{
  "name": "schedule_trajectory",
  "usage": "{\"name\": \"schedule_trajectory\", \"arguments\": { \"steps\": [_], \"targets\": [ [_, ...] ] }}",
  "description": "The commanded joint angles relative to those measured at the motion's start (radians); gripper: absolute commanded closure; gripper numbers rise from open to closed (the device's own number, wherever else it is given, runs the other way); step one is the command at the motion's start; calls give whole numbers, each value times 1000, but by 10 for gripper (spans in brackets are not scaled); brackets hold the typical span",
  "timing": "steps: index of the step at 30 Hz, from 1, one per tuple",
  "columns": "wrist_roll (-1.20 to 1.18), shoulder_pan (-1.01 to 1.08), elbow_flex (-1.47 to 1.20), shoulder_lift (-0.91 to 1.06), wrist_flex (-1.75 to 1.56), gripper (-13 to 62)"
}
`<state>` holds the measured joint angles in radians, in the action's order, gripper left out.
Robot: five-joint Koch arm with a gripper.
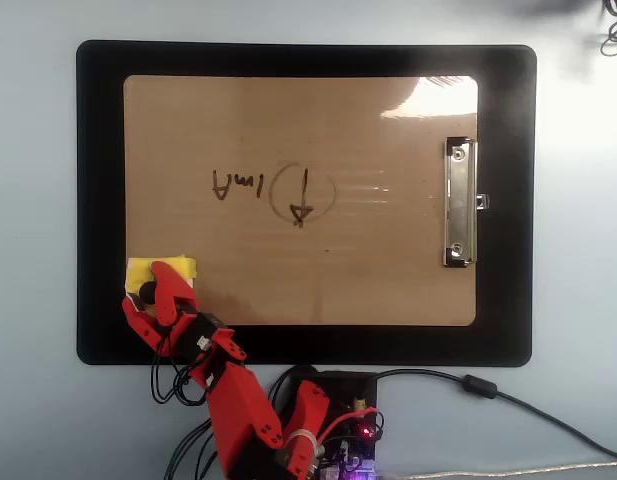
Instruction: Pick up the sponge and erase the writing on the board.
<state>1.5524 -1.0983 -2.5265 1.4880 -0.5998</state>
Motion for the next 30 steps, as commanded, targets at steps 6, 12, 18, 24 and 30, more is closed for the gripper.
{"name": "schedule_trajectory", "arguments": {
  "steps": [6,12,18,24,30],
  "targets": [
    [-2,-2,-37,26,-2,221],
    [-2,0,-66,35,-15,305],
    [-3,11,-58,34,-48,430],
    [-5,66,-58,35,-97,573],
    [-2,97,-58,37,-198,573]
  ]
}}
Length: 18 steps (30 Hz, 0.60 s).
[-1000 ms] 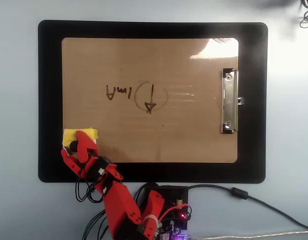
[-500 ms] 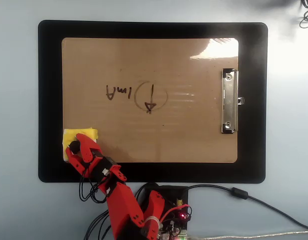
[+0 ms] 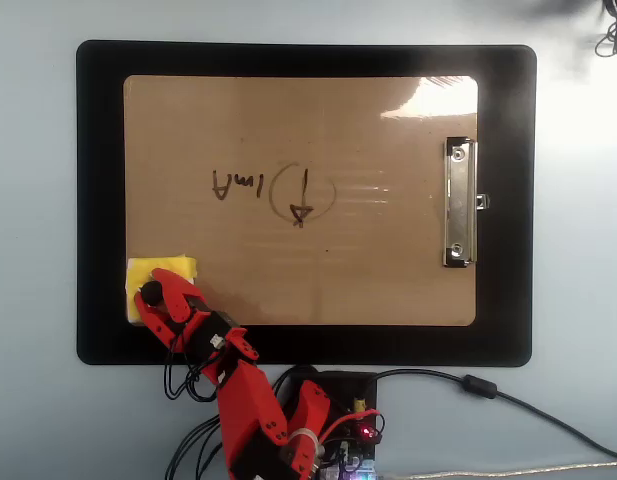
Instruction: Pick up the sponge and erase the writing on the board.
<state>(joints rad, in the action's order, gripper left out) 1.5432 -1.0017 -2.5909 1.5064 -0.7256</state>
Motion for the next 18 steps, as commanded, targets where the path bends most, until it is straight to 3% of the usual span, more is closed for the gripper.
{"name": "schedule_trajectory", "arguments": {
  "steps": [1,8,14,18],
  "targets": [
    [8,2,6,20,-75,573],
    [17,173,0,121,-8,573],
    [6,339,15,377,291,574],
    [-15,468,64,403,434,574]
  ]
}}
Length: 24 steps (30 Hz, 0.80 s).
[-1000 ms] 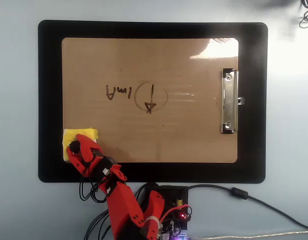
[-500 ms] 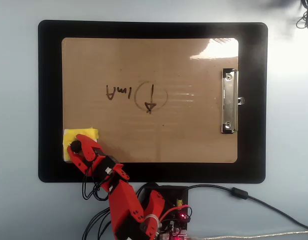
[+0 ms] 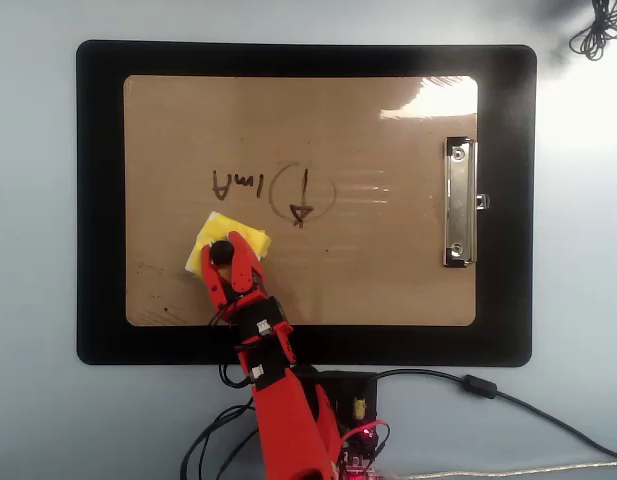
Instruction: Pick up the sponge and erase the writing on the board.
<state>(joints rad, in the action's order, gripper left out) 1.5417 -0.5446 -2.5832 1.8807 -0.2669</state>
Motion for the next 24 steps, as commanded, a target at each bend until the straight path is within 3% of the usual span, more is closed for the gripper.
{"name": "schedule_trajectory", "arguments": {
  "steps": [1,14,19,24],
  "targets": [
    [-29,32,72,21,-14,574],
    [-265,351,161,-121,-48,574],
    [-270,351,187,-364,-187,574],
    [-268,354,448,-614,-207,574]
  ]
}}
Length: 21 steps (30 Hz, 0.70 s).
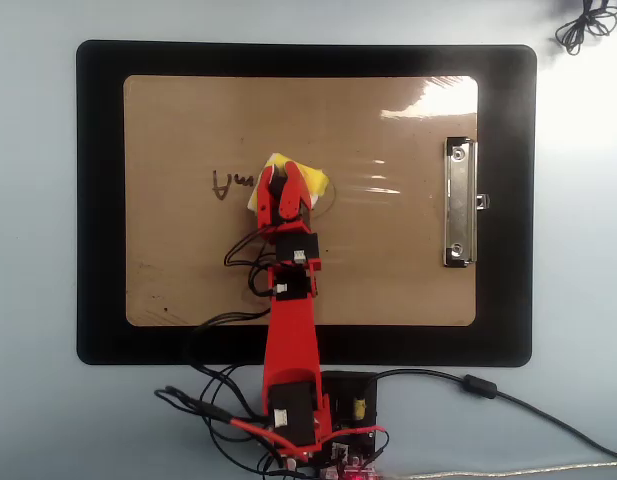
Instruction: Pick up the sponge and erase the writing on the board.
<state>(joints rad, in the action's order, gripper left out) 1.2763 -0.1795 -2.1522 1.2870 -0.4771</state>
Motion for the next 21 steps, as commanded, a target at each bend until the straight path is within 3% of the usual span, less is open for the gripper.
{"name": "schedule_trajectory", "arguments": {
  "steps": [1,5,14,17,21],
  "targets": [
    [-5,-2,81,-66,17,574],
    [-6,28,126,-98,49,574],
    [-5,23,-403,463,133,574],
    [-8,34,-397,454,144,574],
    [-43,95,-215,241,130,574]
  ]
}}
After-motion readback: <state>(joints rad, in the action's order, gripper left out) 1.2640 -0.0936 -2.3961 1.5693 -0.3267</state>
